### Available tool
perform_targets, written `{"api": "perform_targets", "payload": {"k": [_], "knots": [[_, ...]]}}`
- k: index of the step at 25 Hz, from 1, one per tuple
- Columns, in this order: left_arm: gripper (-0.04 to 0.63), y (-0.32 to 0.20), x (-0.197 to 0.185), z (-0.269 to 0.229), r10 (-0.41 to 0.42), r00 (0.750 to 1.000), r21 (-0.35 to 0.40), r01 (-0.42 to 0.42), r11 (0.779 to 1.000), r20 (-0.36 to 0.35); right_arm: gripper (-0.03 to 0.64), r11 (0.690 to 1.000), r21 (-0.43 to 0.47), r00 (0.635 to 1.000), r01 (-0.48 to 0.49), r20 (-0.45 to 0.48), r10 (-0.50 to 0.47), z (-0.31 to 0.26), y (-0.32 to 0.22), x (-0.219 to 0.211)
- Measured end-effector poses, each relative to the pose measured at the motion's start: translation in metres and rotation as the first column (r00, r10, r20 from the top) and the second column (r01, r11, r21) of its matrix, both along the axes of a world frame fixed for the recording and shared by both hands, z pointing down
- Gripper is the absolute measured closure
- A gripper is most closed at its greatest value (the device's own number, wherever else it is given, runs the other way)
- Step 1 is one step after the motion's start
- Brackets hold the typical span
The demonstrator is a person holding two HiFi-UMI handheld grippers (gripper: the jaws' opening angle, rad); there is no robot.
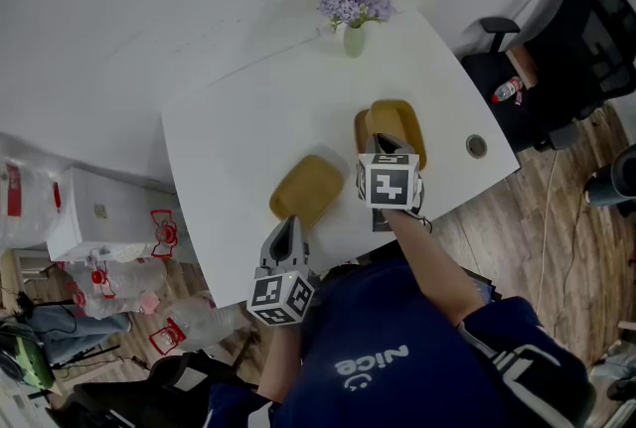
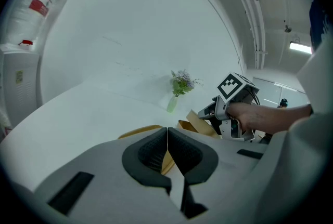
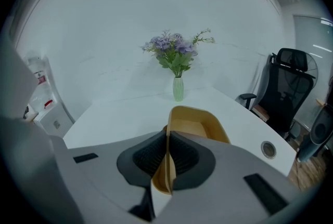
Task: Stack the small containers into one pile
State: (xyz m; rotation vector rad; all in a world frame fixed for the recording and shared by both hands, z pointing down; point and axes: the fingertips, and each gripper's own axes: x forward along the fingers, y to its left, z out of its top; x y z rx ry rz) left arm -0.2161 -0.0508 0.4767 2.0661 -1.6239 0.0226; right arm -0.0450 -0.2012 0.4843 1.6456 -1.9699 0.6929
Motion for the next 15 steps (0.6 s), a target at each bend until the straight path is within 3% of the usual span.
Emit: {"api": "perform_targets", "payload": {"k": [4, 11, 15], "knots": [[0.575, -0.002, -0.002, 0.002, -0.001, 1.000, -0.002, 0.001, 1.000, -0.002, 0.560, 1.000, -0.013, 1.000, -0.002, 0.004, 0.002, 0.002, -0.007, -0.009], [0.575, -0.003, -0.010, 0.002, -0.011, 1.000, 0.003, 0.011, 1.000, -0.005, 0.560, 0.995, -0.077, 0.996, 0.056, -0.070, -0.062, 0.024, -0.009, -0.035], [0.575, -0.002, -0.017, 0.002, -0.029, 1.000, 0.000, 0.029, 1.000, -0.013, 0.560, 0.996, -0.081, 0.997, 0.039, -0.056, -0.044, 0.026, -0.014, -0.041]]}}
